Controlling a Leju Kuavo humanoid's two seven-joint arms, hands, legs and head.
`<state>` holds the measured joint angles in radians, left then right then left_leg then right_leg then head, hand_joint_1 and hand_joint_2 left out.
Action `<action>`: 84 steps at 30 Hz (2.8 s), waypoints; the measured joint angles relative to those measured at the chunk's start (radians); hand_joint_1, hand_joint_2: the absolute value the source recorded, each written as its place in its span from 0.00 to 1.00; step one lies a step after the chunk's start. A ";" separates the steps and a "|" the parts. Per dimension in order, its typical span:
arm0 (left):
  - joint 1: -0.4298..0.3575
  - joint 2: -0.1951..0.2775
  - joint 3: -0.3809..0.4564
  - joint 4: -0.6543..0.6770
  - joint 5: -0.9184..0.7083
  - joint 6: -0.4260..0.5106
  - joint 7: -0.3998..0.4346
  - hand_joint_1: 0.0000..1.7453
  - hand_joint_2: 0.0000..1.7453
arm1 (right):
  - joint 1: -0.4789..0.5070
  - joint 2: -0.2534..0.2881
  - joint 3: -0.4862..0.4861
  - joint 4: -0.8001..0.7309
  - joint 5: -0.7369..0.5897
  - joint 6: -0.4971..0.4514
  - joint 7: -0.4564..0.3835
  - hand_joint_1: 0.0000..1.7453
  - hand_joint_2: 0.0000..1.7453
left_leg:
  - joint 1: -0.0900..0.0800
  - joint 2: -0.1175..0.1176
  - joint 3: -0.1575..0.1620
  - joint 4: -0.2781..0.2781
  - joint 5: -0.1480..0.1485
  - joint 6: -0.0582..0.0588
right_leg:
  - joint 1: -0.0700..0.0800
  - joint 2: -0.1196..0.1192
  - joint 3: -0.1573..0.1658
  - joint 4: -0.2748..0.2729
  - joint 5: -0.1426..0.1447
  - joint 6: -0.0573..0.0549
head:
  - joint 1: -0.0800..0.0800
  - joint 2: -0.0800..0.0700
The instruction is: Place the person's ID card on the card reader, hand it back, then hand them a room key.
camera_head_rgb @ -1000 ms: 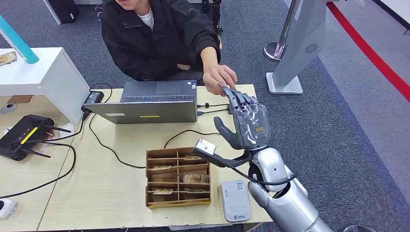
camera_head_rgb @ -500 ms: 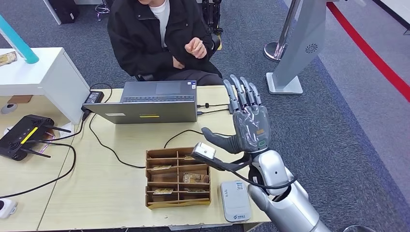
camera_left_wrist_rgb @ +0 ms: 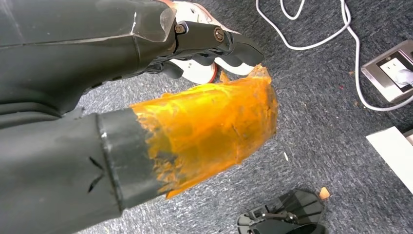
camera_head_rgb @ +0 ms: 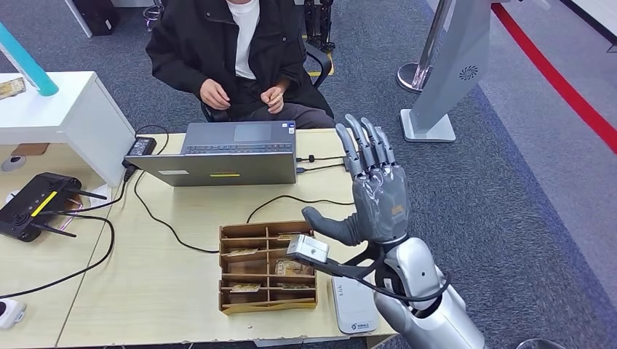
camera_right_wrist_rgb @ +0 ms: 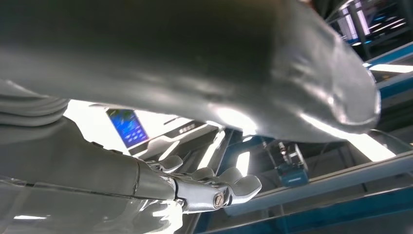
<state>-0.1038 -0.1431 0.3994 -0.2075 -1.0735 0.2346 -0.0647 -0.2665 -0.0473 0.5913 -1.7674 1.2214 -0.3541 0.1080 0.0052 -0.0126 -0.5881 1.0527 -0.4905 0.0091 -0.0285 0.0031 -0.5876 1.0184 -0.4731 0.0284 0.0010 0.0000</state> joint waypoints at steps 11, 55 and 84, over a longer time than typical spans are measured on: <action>0.001 0.001 0.000 0.000 0.011 0.001 -0.004 0.00 0.00 | 0.052 -0.020 0.057 -0.031 -0.054 0.010 -0.046 0.00 0.00 | 0.000 0.000 0.000 0.000 0.000 0.000 | 0.000 0.000 0.000 0.000 0.000 0.000 | 0.000 0.000; -0.006 -0.009 -0.011 -0.010 -0.004 -0.027 0.032 0.00 0.00 | 0.074 -0.016 0.193 0.182 0.060 0.146 0.021 0.00 1.00 | 0.000 0.000 0.000 0.000 0.000 0.000 | 0.000 0.000 0.000 0.000 0.000 0.000 | 0.000 0.000; -0.008 -0.019 -0.040 -0.018 -0.019 -0.040 0.042 0.00 0.00 | 0.021 0.035 0.227 0.303 0.033 0.208 0.052 0.00 1.00 | 0.000 0.000 0.000 0.000 0.000 0.000 | 0.000 0.000 0.000 0.000 0.000 0.000 | 0.000 0.000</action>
<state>-0.1122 -0.1621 0.3597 -0.2255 -1.0924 0.1949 -0.0224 -0.2454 -0.0125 0.8183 -1.4649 1.2547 -0.1463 0.1603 0.0053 -0.0125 -0.5883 1.0527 -0.4905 0.0091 -0.0285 0.0031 -0.5875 1.0184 -0.4732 0.0284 0.0010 0.0000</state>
